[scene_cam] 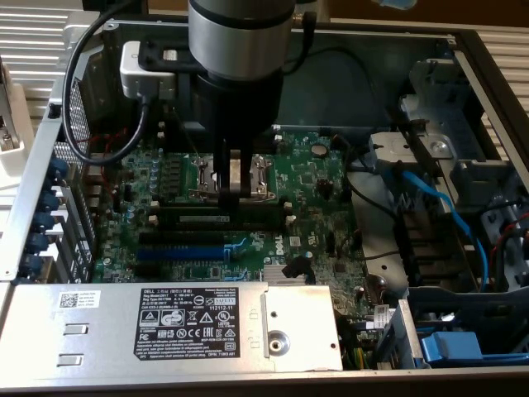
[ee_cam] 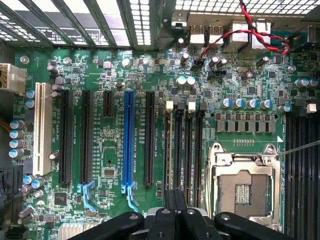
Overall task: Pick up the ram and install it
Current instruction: 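Press down the ram until it locks into place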
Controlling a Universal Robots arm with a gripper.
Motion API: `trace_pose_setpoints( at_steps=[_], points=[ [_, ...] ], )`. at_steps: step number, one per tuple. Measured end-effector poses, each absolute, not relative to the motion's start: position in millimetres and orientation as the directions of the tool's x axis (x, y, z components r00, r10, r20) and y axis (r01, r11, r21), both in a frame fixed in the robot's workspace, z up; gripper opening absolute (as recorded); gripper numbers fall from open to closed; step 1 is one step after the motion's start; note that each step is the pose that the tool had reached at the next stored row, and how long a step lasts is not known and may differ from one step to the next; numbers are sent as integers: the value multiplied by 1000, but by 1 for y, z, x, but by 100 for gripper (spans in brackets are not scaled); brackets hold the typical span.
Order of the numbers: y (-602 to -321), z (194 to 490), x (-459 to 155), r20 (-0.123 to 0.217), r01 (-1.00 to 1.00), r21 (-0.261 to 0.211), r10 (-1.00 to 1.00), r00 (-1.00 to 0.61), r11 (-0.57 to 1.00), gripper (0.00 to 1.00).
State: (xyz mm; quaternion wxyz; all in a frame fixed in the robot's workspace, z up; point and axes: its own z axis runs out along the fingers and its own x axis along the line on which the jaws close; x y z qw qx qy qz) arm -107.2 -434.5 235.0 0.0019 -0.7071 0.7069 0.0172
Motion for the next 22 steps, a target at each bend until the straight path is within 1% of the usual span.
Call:
trace_pose_setpoints(
  at_steps=[22],
  points=[
    [-434,229,-107,-27,-1000,22,-1000,0,0,10]
  ],
)
